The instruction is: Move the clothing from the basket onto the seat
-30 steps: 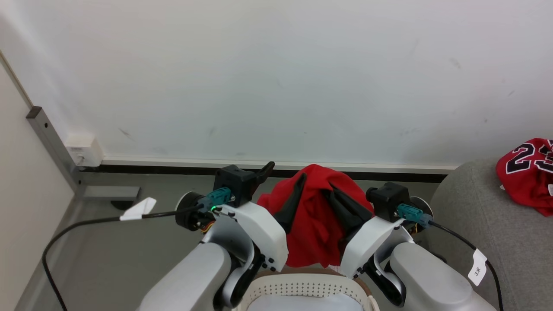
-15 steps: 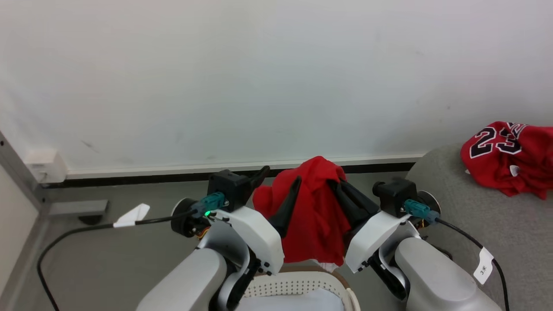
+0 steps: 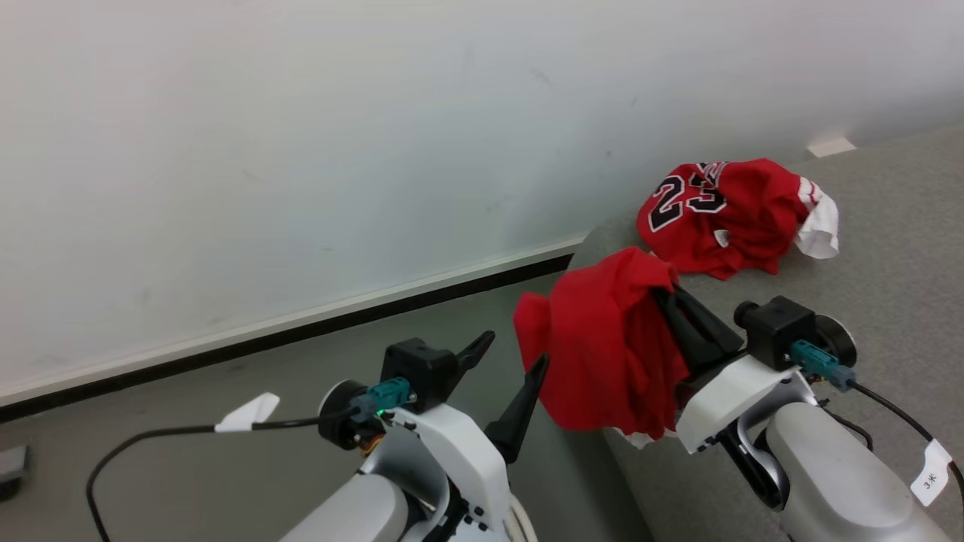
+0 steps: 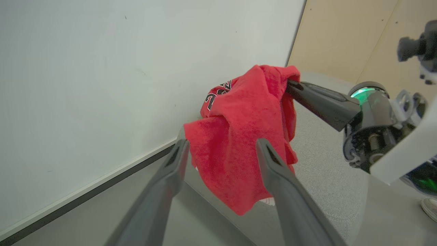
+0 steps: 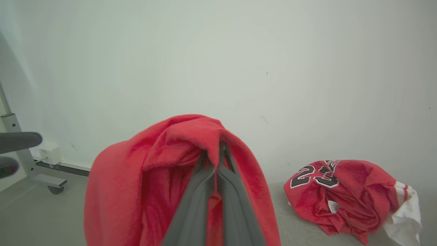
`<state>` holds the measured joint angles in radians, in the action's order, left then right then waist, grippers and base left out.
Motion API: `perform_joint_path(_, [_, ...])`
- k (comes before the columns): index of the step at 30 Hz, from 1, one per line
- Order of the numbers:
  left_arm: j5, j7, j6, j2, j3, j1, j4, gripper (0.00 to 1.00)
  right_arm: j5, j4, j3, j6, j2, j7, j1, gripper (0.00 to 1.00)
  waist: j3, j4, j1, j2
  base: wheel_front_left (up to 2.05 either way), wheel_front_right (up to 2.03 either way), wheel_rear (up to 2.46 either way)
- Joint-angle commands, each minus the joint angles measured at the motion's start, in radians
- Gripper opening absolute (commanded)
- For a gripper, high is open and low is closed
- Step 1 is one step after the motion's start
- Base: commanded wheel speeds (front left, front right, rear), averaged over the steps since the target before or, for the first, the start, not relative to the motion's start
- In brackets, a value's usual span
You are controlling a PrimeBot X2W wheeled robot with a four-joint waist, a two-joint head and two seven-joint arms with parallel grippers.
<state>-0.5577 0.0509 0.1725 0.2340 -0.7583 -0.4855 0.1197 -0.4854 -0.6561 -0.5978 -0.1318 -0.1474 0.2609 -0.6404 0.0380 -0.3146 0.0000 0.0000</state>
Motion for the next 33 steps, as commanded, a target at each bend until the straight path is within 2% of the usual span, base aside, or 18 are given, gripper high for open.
perform_joint_path(1, [0.001,-0.004,-0.001,-0.001,-0.006,0.017,-0.008,1.00,0.010,0.016,0.013,0.002,-0.018,0.002,0.019,0.00,-0.002,-0.074,0.0000,0.0000,0.00,0.00,0.00])
perform_joint_path(9, [0.018,-0.002,-0.009,-0.030,-0.061,0.041,-0.036,1.00,0.034,0.131,0.080,0.002,-0.113,0.000,0.081,0.00,-0.014,-0.170,0.0000,0.0000,0.00,0.00,0.00])
perform_joint_path(17, [0.029,0.011,-0.021,-0.044,-0.108,0.038,-0.059,1.00,0.060,0.260,0.173,0.002,-0.153,-0.035,0.175,0.00,-0.047,-0.206,0.0000,0.0000,0.00,0.00,0.00])
perform_joint_path(21, [0.037,0.018,-0.018,-0.039,-0.114,0.024,-0.072,1.00,0.077,0.315,0.220,0.002,-0.144,-0.057,0.202,0.00,-0.073,-0.212,0.0000,0.0000,0.00,0.00,0.00])
perform_joint_path(26, [0.058,0.048,-0.032,-0.017,-0.131,-0.013,-0.101,1.00,0.100,0.364,0.315,0.002,-0.106,-0.068,0.204,0.00,-0.154,-0.187,0.0000,0.0000,0.00,0.00,0.00])
perform_joint_path(33, [0.091,0.098,-0.058,0.042,-0.129,-0.087,-0.164,1.00,0.184,0.394,0.516,0.002,-0.029,-0.064,0.114,0.00,-0.310,-0.133,0.0000,0.0000,0.00,0.00,0.00])
